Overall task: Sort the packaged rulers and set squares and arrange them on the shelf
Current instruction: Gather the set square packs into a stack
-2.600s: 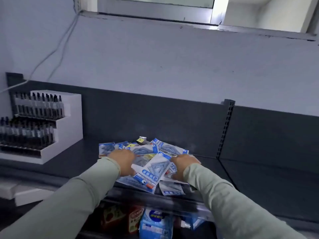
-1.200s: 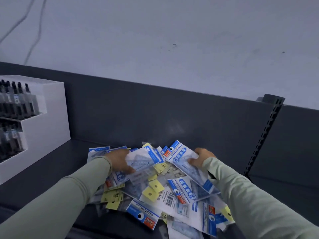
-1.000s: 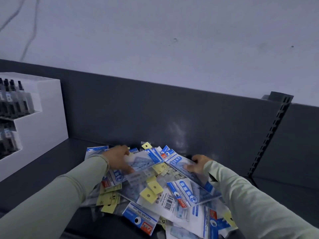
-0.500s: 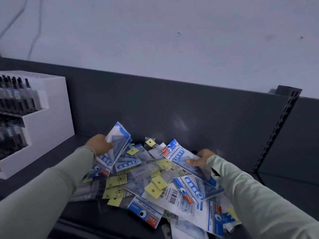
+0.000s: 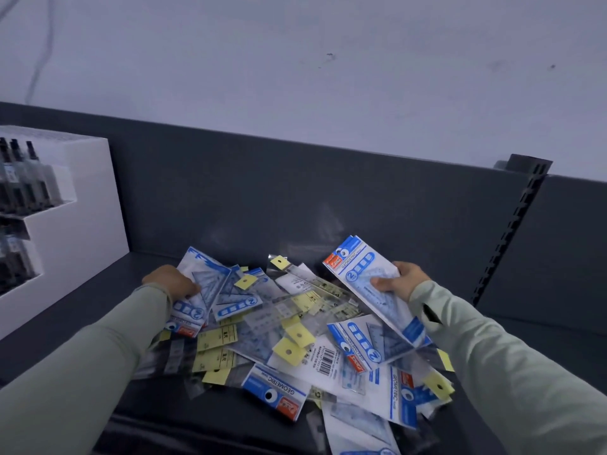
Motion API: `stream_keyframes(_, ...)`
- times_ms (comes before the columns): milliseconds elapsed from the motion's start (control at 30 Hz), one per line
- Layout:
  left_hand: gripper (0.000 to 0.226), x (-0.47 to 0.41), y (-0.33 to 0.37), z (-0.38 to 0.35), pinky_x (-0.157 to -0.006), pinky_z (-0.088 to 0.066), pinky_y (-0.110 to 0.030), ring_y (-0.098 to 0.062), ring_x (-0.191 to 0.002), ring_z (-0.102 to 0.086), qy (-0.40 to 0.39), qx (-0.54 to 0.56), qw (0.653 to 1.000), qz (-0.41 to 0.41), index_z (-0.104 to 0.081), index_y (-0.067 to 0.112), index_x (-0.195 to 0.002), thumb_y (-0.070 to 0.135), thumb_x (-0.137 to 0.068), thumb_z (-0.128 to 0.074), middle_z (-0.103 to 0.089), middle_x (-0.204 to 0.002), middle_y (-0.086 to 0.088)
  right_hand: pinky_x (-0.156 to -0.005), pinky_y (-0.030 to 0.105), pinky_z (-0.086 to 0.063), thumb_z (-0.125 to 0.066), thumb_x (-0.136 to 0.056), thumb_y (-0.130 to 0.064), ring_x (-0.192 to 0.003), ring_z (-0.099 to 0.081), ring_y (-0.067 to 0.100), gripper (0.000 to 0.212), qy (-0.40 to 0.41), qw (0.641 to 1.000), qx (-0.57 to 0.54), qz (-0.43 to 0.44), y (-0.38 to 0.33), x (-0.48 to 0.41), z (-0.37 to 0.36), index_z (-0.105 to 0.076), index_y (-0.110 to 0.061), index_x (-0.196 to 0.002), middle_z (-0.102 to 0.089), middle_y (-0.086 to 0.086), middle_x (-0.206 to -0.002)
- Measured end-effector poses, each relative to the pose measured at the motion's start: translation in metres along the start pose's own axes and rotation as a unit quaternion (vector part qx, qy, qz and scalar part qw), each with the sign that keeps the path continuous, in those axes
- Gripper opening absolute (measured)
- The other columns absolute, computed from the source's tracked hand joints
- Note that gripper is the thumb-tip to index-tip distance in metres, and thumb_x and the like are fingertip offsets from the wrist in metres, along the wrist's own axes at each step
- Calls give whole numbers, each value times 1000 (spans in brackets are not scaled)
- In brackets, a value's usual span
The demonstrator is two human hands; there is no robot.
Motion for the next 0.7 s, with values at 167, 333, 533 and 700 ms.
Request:
stream_keyframes(167,72,-3,-9,4,-101,-43,-40,-36,-126,-45,18,5,1000,18,-49,3,-132,38,-76,-77,-50,-136,-20,-67,30,-54,-73,-80,-10,-68,-64,22,21,-56,997,1,-45,20,14,1,-62,-9,-98,-69,8,-81)
stream_keyframes(333,67,4,1,2,-91,-45,-35,-32,-115,-56,12,67,998,-3,-50,1,-134,18,-77,-79,-57,-131,-16,-66,23,-54,-72,-80,-4,-67,-65,12,16,-164,984,69,-13,21,30,-26,-62,-16,-81,-69,-3,-75)
stream_keyframes(533,53,13,2,17,-82,-46,-36,-34,-106,-57,78,219,972,-16,-48,-4,-120,1,-74,-75,-58,-117,-16,-85,22,-49,-82,-70,-8,-80,-57,8,29,-203,956,209,37,15,31,-40,-59,-23,-79,-61,-9,-83)
stream_keyframes(700,22,33,20,52,-76,-49,-37,-32,-89,-61,185,327,920,-109,-65,1,-104,0,-82,-62,-67,-103,-19,-71,16,-43,-85,-67,-21,-75,-50,7,33,-225,932,285,23,21,32,-47,-56,-19,-83,-55,-8,-83)
Point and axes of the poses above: each hand's wrist, its own x-axis away from the middle knuckle, its own z-axis out of the back of the hand, y = z × x, the point moved 10 cm from there along -x, towards the middle knuckle
